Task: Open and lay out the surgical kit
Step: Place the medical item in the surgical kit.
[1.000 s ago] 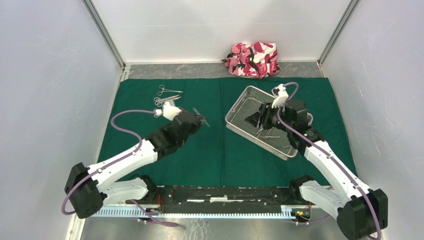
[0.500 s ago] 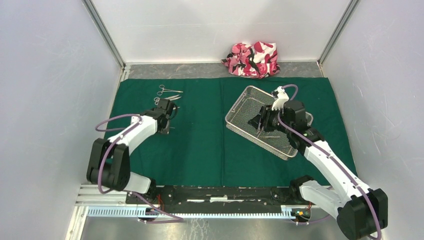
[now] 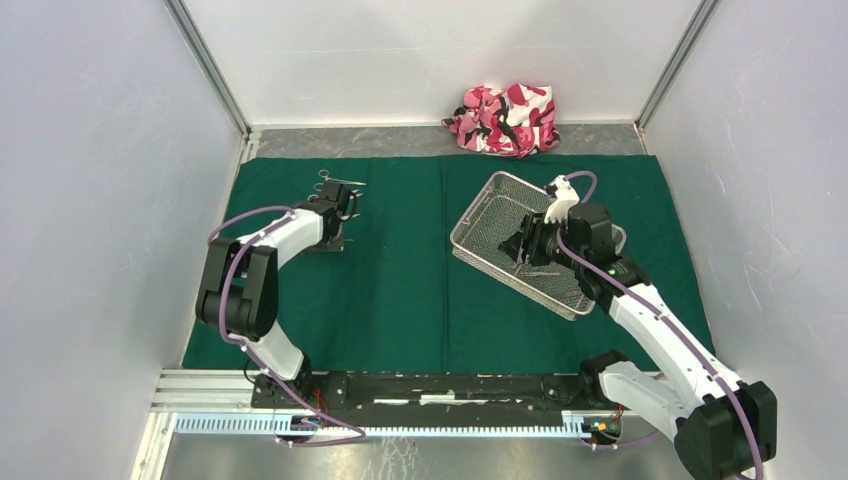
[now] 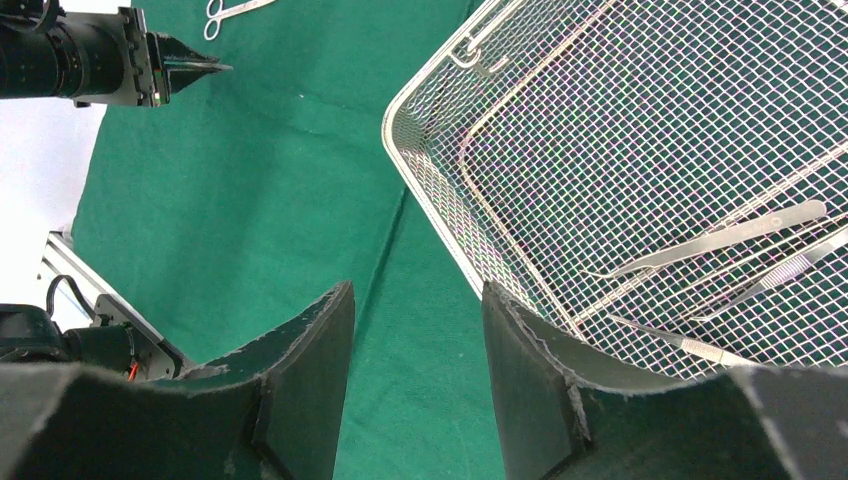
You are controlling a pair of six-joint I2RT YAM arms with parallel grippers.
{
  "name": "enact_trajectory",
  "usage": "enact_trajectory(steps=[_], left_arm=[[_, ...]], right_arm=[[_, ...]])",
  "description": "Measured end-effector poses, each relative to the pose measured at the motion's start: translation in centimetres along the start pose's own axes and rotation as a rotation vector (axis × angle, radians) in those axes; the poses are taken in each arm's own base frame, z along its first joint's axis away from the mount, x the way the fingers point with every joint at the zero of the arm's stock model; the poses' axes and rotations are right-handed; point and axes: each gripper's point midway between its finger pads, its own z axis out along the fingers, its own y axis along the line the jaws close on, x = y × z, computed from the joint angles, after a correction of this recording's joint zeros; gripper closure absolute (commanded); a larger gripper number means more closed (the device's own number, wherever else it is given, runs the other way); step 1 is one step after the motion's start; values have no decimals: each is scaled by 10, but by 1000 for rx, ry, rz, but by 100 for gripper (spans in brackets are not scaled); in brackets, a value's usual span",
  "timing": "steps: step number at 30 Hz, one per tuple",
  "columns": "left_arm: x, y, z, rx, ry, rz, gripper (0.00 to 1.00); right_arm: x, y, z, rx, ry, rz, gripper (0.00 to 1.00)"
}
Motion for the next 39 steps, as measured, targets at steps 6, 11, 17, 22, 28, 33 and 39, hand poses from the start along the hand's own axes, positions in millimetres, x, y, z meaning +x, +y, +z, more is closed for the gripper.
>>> enact_trajectory(steps=[6, 11, 17, 22, 28, 33, 39], left_arm=[[8, -14, 5, -2, 3, -3, 93], [8, -10, 14, -32, -5, -17, 92], [3, -7, 22, -59, -17, -34, 84], [0, -7, 23, -63, -18, -45, 75], [-3, -9, 24, -63, -20, -53, 68], [-5, -8, 23, -63, -20, -47, 64], [-11, -5, 7, -43, -5, 10, 51]], right_arm=[[1, -1, 0, 2, 1, -8, 45], [1, -1, 0, 2, 1, -15, 45], [3, -3, 0, 8, 10, -16, 45], [3, -3, 0, 9, 12, -15, 45], [4, -3, 0, 11, 13, -15, 45], [4, -8, -1, 34, 12, -18, 45], [5, -16, -1, 75, 16, -37, 44]])
